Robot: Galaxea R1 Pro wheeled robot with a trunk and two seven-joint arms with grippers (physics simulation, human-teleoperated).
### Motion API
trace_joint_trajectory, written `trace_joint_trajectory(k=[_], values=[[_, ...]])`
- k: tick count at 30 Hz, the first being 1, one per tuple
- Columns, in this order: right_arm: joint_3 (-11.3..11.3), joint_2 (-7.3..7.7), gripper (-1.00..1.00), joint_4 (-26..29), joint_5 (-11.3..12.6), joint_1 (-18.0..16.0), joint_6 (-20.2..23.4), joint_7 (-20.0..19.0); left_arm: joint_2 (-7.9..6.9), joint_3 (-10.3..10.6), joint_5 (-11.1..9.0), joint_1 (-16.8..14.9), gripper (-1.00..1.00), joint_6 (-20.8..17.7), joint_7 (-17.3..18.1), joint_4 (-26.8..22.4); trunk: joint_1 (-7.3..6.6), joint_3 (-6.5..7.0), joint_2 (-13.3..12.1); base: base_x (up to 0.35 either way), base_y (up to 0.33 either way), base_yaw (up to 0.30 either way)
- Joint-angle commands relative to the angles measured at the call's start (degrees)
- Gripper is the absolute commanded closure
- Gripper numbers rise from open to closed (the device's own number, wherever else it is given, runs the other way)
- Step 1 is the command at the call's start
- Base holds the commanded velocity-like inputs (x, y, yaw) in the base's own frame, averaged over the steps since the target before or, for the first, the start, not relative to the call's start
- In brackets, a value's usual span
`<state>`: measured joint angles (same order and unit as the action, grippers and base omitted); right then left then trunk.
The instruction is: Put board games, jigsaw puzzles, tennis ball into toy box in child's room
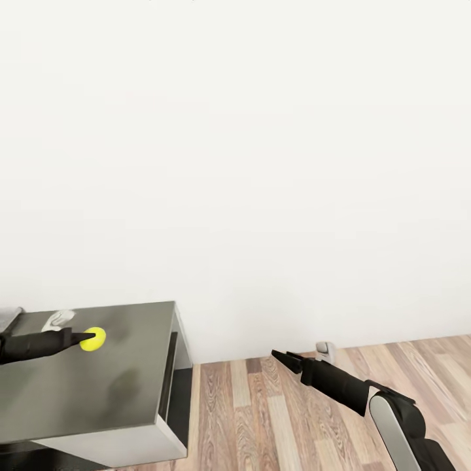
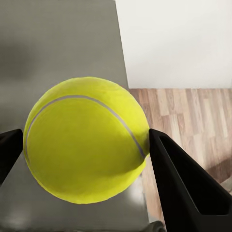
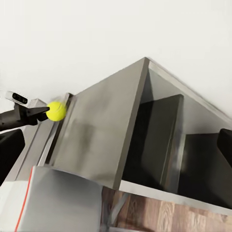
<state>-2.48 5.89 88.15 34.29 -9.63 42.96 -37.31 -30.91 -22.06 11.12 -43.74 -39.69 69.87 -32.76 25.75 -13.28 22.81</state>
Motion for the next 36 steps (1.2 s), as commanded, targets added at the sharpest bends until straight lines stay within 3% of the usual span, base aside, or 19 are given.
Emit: trace_joint_trajectory(k=[1,16,26,36], values=[[-0.1,0.00,-1.00,0.0,0.2,0.0,0.4,0.0,0.06,-0.3,0.7,-0.1,1.00,-0.3,0.8,0.0,0.04,-0.03,0.1,0.000,0.000,0.189],[-0.1,0.00,-1.00,0.0,0.2,0.0,0.4,0.0,0.06,-0.4,0.7,0.0,1.00,-0.2,2.5,0.0,0.04,1.18,0.1,0.042,0.020,0.190],[-0.1,0.00,-1.00,0.0,0.2,0.0,0.4,-0.2,-0.59,-0.4,1.0,0.1,1.00,3.0,9.1,-0.1,0.04,1.98,0.1,0.065,0.016,0.191],[-0.1,0.00,-1.00,0.0,0.2,0.0,0.4,-0.2,-1.05,-0.4,0.9,0.1,1.00,3.5,10.6,-0.1,0.04,2.79,0.1,0.003,0.000,0.188]])
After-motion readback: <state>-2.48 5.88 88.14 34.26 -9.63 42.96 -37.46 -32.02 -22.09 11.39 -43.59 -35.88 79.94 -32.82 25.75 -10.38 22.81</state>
